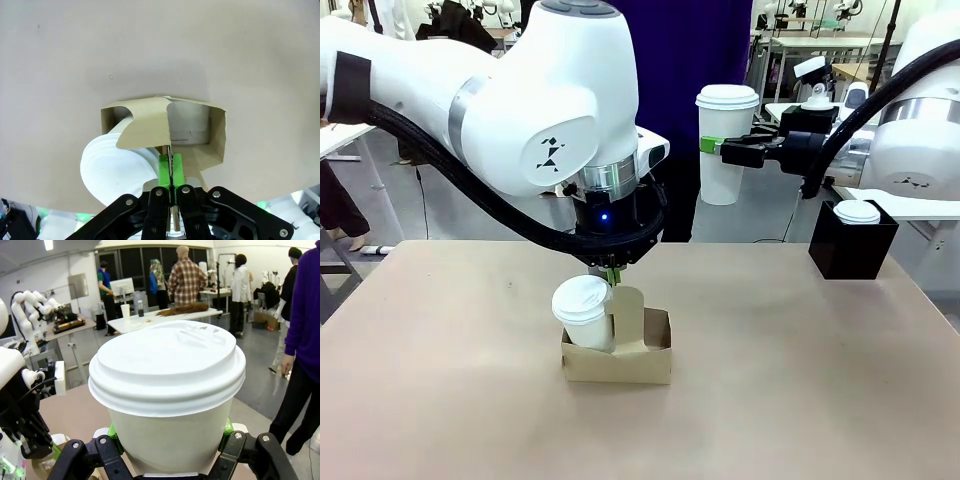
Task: Pour a drink into a cup and package it in a carrier.
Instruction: Insert the held 600 ml Paper Cup into the Cup Carrier.
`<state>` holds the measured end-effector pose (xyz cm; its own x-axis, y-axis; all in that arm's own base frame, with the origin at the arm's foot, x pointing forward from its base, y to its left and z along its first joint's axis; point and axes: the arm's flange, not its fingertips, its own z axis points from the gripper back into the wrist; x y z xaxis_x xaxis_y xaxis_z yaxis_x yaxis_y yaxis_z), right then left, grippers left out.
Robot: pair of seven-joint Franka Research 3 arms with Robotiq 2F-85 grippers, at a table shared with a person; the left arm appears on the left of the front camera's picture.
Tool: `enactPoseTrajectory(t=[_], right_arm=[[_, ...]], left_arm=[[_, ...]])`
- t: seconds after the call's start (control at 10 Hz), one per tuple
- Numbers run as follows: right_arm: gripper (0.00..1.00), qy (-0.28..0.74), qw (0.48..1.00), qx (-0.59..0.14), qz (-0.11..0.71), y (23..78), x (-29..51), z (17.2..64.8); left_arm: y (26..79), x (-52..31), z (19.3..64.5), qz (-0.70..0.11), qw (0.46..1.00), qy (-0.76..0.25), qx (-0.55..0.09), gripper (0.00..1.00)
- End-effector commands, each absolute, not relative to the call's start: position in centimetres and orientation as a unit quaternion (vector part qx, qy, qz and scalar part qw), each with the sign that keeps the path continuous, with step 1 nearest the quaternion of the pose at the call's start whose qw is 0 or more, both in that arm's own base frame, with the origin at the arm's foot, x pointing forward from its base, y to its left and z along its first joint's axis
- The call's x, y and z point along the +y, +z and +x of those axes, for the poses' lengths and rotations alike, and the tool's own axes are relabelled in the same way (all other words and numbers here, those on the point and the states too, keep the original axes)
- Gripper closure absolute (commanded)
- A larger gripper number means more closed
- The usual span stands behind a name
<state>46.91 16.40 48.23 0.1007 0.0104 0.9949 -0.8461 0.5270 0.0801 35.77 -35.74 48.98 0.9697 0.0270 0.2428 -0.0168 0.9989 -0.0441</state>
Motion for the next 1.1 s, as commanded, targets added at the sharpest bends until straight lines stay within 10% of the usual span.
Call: enactPoseTrajectory(t=[0.0, 0.1, 0.2, 0.3, 0.4, 0.5, 0.6, 1.0], right_arm=[[0.20, 0.324, 0.641, -0.596, 0.358, 48.4, 16.9, 47.1], [0.20, 0.324, 0.641, -0.596, 0.358, 48.4, 16.9, 47.1], [0.20, 0.324, 0.641, -0.596, 0.358, 48.4, 16.9, 47.1], [0.20, 0.329, 0.650, -0.584, 0.358, 48.2, 16.4, 46.9], [0.20, 0.336, 0.654, -0.546, 0.401, 48.4, 16.4, 48.6], [0.20, 0.340, 0.658, -0.516, 0.430, 48.2, 16.1, 50.1], [0.20, 0.353, 0.654, -0.494, 0.452, 47.8, 15.9, 51.2], [0.20, 0.451, 0.593, -0.437, 0.503, 44.9, 16.9, 51.8]], left_arm=[[48.8, -35.2, 35.7, -0.015, 0.992, 0.007, -0.125, 0.98], [48.8, -35.2, 35.7, -0.015, 0.992, 0.007, -0.125, 0.98], [49.0, -35.7, 35.8, -0.021, 0.992, 0.011, -0.123, 0.40], [49.4, -35.3, 35.7, -0.024, 0.993, 0.002, -0.116, 0.40], [50.4, -35.0, 35.4, -0.030, 0.993, -0.010, -0.112, 0.00], [51.5, -34.6, 35.0, -0.036, 0.993, -0.023, -0.106, 0.37], [53.0, -33.9, 34.6, -0.047, 0.994, -0.038, -0.096, 0.00], [59.5, -26.0, 34.4, -0.112, 0.973, -0.192, -0.058, 0.00]])
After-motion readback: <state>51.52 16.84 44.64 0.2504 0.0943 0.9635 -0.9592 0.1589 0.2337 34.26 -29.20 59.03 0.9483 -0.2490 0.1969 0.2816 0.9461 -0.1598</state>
